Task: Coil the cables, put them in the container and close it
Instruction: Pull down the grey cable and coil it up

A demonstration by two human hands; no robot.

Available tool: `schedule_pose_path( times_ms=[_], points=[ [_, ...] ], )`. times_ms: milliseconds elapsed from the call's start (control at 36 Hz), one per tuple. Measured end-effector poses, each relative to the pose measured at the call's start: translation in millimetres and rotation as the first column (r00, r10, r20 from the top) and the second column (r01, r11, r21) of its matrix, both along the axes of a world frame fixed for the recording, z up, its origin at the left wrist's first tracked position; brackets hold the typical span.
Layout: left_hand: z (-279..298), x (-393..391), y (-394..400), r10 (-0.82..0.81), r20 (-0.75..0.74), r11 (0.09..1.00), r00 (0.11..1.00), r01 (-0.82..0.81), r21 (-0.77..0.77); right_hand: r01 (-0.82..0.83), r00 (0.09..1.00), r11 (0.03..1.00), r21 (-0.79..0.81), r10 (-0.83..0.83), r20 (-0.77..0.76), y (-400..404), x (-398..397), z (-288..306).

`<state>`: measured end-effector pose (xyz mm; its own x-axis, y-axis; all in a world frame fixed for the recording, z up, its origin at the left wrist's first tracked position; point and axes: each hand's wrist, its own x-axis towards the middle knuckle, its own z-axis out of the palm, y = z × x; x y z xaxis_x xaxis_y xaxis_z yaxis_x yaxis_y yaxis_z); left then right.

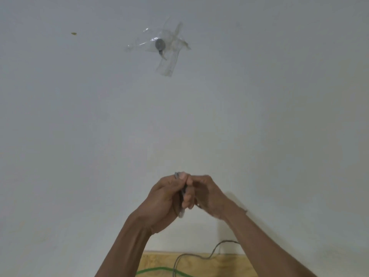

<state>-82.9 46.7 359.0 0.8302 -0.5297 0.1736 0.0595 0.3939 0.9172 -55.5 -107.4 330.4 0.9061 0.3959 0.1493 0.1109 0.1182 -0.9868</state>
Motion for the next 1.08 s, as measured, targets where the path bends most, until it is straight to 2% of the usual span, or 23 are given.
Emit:
schedule_pose_path(
  times_ms=[111,167,250,306,389,444,500,556,611,694,806,889,944,1083],
  points=[
    [7.8,17.7,2.2,0.210,0.104,0.971,0.972,-0.220,0.094,0.075,0.995,0.960,-0.271,-0.052,0.089,11.1,-19.2,-16.2],
    [8.9,26.2,6.0,0.310,0.223,0.920,0.924,-0.351,0.175,0.099,0.990,0.926,-0.365,-0.054,0.130,12.6,-24.1,-18.8],
    [5.4,35.7,15.2,0.356,0.392,0.823,0.848,-0.483,0.299,0.147,0.973,0.847,-0.510,-0.031,0.230,6.6,-26.2,-18.6],
    [-0.4,41.6,19.6,0.331,0.484,0.736,0.810,-0.543,0.405,0.136,0.963,0.810,-0.571,0.027,0.268,0.3,-27.7,-9.6],
    [-10.9,41.0,18.5,0.210,0.527,0.637,0.823,-0.524,0.565,0.204,0.914,0.769,-0.606,0.071,0.398,-6.5,-26.2,15.4],
    [-14.5,31.4,13.6,0.126,0.477,0.681,0.870,-0.426,0.596,0.164,0.911,0.812,-0.560,0.094,0.403,-12.1,-20.6,33.6],
    [-15.7,20.7,8.7,0.083,0.346,0.737,0.934,-0.292,0.610,0.109,0.918,0.843,-0.527,0.118,0.378,-17.5,-12.1,47.9],
    [-18.4,13.0,4.9,0.083,0.165,0.805,0.983,-0.164,0.570,0.119,0.925,0.877,-0.466,0.073,0.374,-22.7,-2.0,54.9],
    [-20.6,6.9,-0.4,0.048,0.017,0.895,0.999,-0.050,0.444,0.155,0.926,0.905,-0.397,0.007,0.377,-26.8,6.8,59.8],
    [-17.3,0.7,-6.7,-0.013,-0.110,0.975,0.994,0.037,0.219,0.144,0.945,0.950,-0.278,-0.049,0.323,-29.1,13.7,56.6],
    [-8.4,-0.3,-6.4,-0.075,-0.135,0.997,0.988,0.077,0.007,0.177,0.962,0.975,-0.138,-0.142,0.232,-18.4,12.0,30.1],
    [1.3,0.6,-7.5,0.002,-0.077,0.999,0.997,-0.005,-0.048,0.112,0.991,0.993,-0.031,-0.110,0.074,-6.6,-0.1,8.0],
    [7.9,3.0,-8.2,0.082,-0.063,0.994,0.995,-0.087,-0.067,0.088,0.994,0.992,-0.085,-0.082,0.065,-1.3,-10.7,-3.6],
    [11.0,14.9,-8.3,0.291,-0.022,0.956,0.957,-0.291,-0.023,0.063,0.993,0.922,-0.383,-0.021,0.112,8.6,-28.5,-14.4]
  ],
)
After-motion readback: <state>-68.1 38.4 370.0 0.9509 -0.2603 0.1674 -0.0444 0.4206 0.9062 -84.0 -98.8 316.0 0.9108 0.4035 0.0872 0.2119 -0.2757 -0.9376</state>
